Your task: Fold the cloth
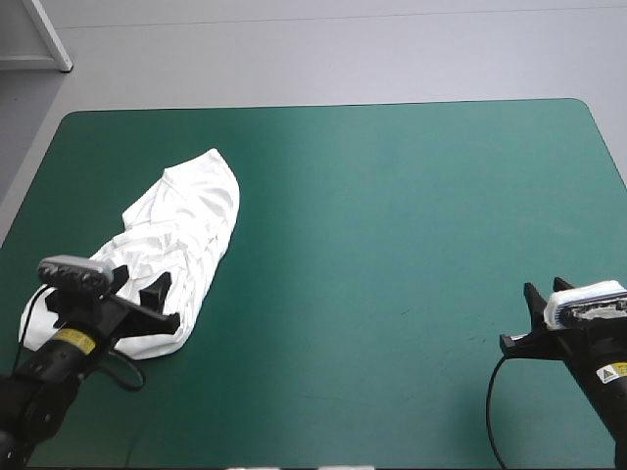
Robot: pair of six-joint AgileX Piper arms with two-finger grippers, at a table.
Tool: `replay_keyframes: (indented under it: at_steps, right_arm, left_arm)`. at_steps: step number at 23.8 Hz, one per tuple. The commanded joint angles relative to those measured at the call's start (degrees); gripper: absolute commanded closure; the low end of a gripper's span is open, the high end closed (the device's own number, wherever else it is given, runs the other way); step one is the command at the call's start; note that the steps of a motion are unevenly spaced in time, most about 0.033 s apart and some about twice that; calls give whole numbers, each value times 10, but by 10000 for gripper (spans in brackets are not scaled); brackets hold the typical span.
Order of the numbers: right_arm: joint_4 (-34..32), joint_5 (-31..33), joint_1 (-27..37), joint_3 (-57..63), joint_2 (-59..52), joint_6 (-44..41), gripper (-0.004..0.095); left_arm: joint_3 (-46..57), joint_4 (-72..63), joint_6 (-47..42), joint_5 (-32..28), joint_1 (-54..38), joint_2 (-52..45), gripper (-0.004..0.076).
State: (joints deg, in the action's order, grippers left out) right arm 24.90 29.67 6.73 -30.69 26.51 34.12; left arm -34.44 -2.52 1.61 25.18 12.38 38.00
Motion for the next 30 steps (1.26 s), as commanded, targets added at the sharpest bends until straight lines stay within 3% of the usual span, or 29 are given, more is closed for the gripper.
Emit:
replay_keyframes:
  at_steps: [1, 4, 8, 19, 21, 22, 25, 30]
  right_arm:
    - [-4, 57, 0, -76, 62, -42, 483]
    - [-35, 128, 0, -131, 111, -87, 482]
    - [-37, 146, 0, -156, 119, -88, 479]
    - [-39, 177, 0, -158, 119, -118, 479]
    - [-39, 178, 0, -158, 119, -118, 479]
    - [-39, 179, 0, -158, 119, -119, 479]
    - [-40, 182, 0, -159, 119, -123, 479]
    - [-38, 185, 0, -162, 119, -123, 479]
  left_arm:
    - [-81, 0, -33, -33, -1, 153, 248]
    - [-166, -20, -37, -32, -25, 306, 248]
    - [-241, -39, -27, -6, -97, 433, 248]
    - [-252, -39, 12, -20, -103, 559, 262]
    - [-252, -39, 15, -22, -103, 576, 342]
    - [-252, -39, 21, -26, -103, 586, 480]
    - [-252, -62, 59, -40, -103, 596, 735]
    - [-269, -190, 215, -45, -85, 606, 734]
